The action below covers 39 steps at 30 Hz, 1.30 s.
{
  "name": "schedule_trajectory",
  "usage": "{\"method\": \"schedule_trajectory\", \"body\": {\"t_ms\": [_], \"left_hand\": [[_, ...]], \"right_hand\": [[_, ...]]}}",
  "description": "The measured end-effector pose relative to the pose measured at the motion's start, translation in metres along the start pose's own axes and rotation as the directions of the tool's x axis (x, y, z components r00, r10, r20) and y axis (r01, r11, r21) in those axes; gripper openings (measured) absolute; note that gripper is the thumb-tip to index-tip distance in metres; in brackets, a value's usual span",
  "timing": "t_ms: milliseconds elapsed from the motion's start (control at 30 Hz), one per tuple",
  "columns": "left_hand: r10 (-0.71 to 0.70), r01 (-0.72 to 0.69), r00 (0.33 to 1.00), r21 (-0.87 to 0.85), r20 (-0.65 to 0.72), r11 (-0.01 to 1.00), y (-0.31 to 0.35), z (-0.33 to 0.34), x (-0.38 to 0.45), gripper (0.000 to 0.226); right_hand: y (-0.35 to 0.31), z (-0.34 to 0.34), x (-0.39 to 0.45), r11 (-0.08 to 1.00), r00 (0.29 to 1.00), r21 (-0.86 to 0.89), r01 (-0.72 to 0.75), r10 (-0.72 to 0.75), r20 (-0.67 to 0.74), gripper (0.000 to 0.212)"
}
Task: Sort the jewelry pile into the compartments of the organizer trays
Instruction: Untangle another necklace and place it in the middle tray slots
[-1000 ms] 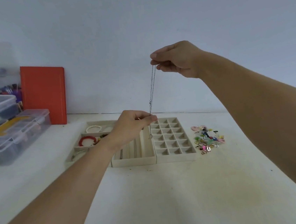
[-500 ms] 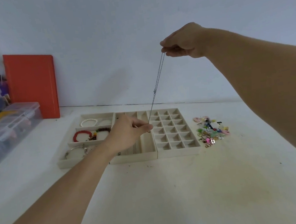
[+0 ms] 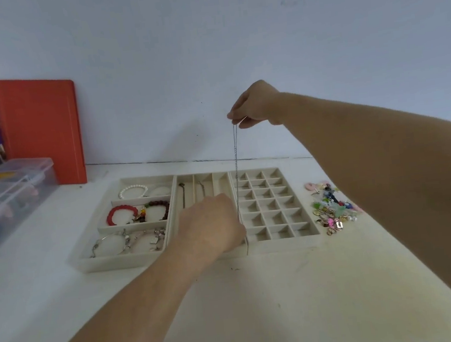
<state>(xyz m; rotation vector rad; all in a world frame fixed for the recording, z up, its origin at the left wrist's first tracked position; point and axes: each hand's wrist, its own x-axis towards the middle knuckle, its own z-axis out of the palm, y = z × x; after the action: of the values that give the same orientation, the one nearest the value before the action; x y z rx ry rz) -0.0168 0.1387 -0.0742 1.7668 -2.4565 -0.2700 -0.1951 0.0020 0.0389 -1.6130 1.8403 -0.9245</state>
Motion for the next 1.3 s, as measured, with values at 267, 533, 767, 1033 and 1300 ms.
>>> {"method": "schedule_trajectory", "body": {"t_ms": [267, 533, 767, 1033, 1300], "left_hand": [[-0.026, 0.064, 0.976, -0.170, 0.214, 0.983, -0.005, -0.006, 0.006, 0.019], [-0.015, 0.033, 0.972, -0.072, 0.236, 0.997, 0.001, -0.003, 0.003, 0.010], [-0.042, 0.049, 0.980, -0.028, 0.193, 0.998, 0.000, 0.001, 0.008, 0.012], [-0.046, 0.054, 0.982, -0.042, 0.184, 0.998, -0.001, 0.004, 0.008, 0.012], [-0.056, 0.071, 0.976, -0.064, 0.210, 0.995, 0.002, -0.001, 0.004, 0.007]], "right_hand": [[0.013, 0.043, 0.012, 0.996, 0.999, -0.087, 0.006, -0.002, 0.050, 0.011], [0.015, 0.057, 0.010, 0.986, 0.984, -0.161, -0.042, 0.069, 0.166, 0.015], [0.018, 0.066, 0.010, 0.988, 0.974, -0.145, -0.056, 0.086, 0.209, 0.014], [0.018, 0.070, 0.002, 0.975, 0.961, -0.218, -0.044, 0.101, 0.257, 0.010], [0.022, 0.073, 0.000, 0.938, 0.975, -0.346, 0.031, 0.048, 0.217, 0.016]]}}
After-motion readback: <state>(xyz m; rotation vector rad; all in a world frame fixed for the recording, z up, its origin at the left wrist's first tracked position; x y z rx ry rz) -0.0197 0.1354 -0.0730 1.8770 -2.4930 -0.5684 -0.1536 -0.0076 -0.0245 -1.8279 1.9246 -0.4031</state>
